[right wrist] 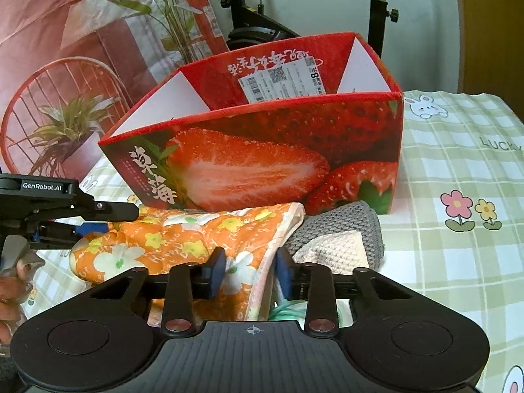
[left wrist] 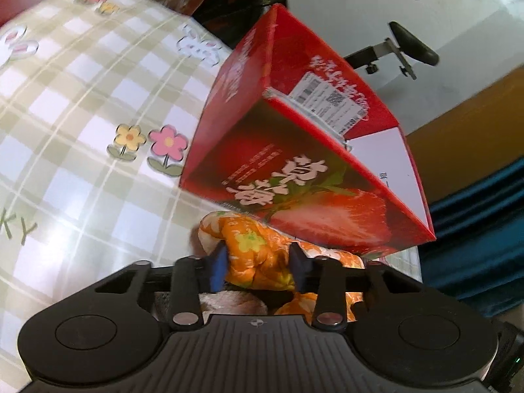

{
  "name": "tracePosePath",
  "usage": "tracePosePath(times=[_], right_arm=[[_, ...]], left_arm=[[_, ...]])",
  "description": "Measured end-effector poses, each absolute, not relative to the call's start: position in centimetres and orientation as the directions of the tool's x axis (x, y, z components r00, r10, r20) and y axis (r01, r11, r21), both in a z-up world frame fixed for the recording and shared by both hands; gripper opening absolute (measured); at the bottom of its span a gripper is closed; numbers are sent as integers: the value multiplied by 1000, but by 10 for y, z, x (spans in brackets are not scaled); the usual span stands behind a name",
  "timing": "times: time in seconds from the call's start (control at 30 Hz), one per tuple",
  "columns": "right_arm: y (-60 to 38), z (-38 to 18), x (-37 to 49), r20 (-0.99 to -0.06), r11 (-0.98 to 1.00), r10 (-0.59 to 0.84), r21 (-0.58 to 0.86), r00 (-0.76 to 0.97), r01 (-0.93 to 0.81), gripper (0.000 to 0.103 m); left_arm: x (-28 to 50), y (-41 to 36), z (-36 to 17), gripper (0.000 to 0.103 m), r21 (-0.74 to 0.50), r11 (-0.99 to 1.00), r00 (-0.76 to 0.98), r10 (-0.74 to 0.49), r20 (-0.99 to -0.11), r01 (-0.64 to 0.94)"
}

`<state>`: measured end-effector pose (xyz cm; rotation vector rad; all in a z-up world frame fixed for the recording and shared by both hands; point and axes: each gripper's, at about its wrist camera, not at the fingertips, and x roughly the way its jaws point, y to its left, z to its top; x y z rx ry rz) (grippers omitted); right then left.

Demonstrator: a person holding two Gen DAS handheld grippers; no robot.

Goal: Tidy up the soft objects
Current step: 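Lower both grippers to the orange floral cloth and close on it, then lift the orange floral cloth with both grippers and carry it over the box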

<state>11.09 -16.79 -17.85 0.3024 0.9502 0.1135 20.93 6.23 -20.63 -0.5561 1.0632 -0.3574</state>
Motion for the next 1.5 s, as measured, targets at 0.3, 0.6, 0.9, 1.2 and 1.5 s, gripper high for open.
tracePosePath(times=[0.3, 0.6, 0.9, 1.2, 1.5], right_arm=[[-163, -157, 108, -738, 955, 241, 297, 630, -17, 10], [-166, -109, 108, -636, 957, 254, 275, 728, -93, 10], [-173, -70, 134, -563, 960, 264, 235, 783, -154, 9], [-177, -65, 191, -565, 975, 220, 111, 795, -190, 9], [-181, -122, 272, -677, 987, 139, 38, 723, -155, 9]], left_arm=[[193, 53, -165, 25, -500, 852, 552, -493, -672, 151], [174, 48, -112, 25, -424, 865, 653, -487, -580, 268], [185, 36, -75, 25, -349, 871, 711, -485, -509, 344], [228, 17, -66, 25, -262, 888, 740, -460, -491, 378], [308, -7, -105, 26, -197, 919, 689, -387, -613, 341]])
